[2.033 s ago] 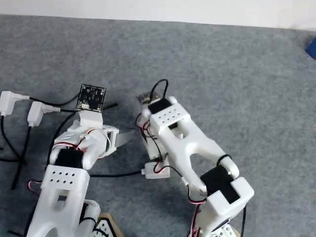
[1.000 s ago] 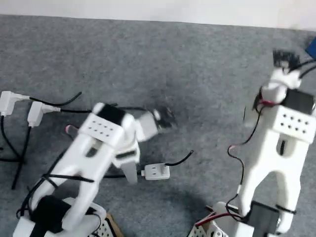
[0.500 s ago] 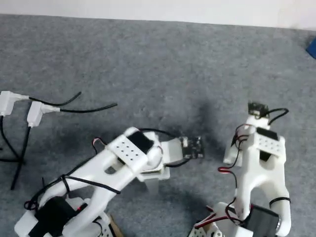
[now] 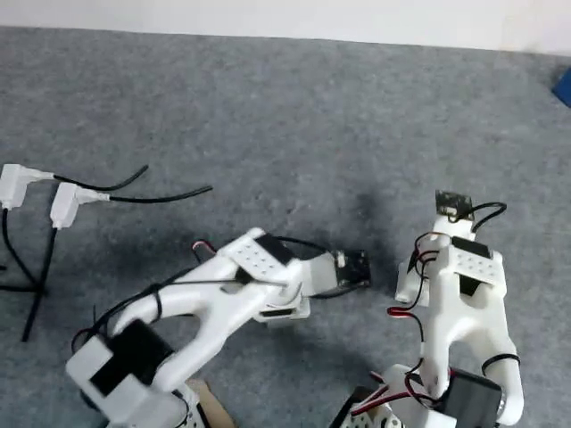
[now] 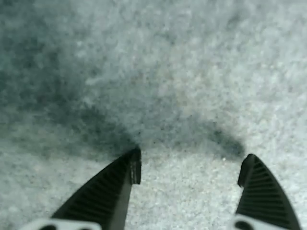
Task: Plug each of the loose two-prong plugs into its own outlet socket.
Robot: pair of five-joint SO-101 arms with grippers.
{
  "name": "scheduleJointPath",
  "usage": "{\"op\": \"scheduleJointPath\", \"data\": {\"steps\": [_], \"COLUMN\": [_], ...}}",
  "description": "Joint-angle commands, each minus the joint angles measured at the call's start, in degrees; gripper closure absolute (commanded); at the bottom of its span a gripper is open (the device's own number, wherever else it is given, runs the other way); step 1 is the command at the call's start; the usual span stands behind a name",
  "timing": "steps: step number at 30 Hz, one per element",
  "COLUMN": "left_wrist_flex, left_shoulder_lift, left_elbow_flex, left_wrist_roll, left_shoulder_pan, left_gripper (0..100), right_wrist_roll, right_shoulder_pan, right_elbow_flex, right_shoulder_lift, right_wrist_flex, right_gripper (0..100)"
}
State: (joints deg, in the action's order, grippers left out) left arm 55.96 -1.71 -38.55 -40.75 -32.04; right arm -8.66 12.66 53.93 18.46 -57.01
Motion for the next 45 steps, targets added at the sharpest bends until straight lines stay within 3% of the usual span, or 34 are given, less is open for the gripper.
{"op": "scheduleJointPath", "data": {"steps": [1, 7, 10, 15, 22, 26, 30, 33, 38, 45], "left_wrist_flex": [3.25, 16.88, 23.03, 20.22, 20.92, 27.25, 39.12, 43.25, 44.04, 45.10], "left_shoulder_lift": [-2.07, -1.71, -2.24, -6.37, -27.12, -38.81, -46.20, -48.75, -49.01, -47.60], "left_elbow_flex": [9.63, 23.08, 32.92, 43.03, 62.46, 76.00, 88.57, 96.66, 105.63, 119.60], "left_wrist_roll": [0.18, -6.07, -5.10, -4.31, -4.48, -4.66, -4.75, -4.48, -3.08, 13.01], "left_shoulder_pan": [7.52, 18.95, 25.36, 40.92, 56.75, 58.24, 55.96, 53.67, 49.19, 44.97], "left_gripper": [98, 98, 98, 98, 98, 95, 75, 62, 60, 60], "right_wrist_roll": [0.53, 0.53, 0.53, 0.53, 0.62, 1.05, 3.16, 3.34, 3.60, 8.00], "right_shoulder_pan": [-0.66, -0.66, -0.75, -3.30, -7.69, -7.87, -7.96, -8.92, -14.55, -18.86], "right_elbow_flex": [-0.04, 0.66, 2.24, 2.15, 2.07, 1.54, 0.04, -3.91, -21.58, -49.98], "right_shoulder_lift": [1.54, 1.54, 1.63, 1.63, 1.98, 1.98, 1.98, 1.71, 1.45, 3.47], "right_wrist_flex": [0.84, 1.36, 3.82, 3.74, 3.74, 3.74, 3.65, 1.80, -8.31, -31.25], "right_gripper": [68.3, 68.3, 68.3, 68.3, 68.3, 68.3, 68.3, 68.3, 68.3, 68.3]}}
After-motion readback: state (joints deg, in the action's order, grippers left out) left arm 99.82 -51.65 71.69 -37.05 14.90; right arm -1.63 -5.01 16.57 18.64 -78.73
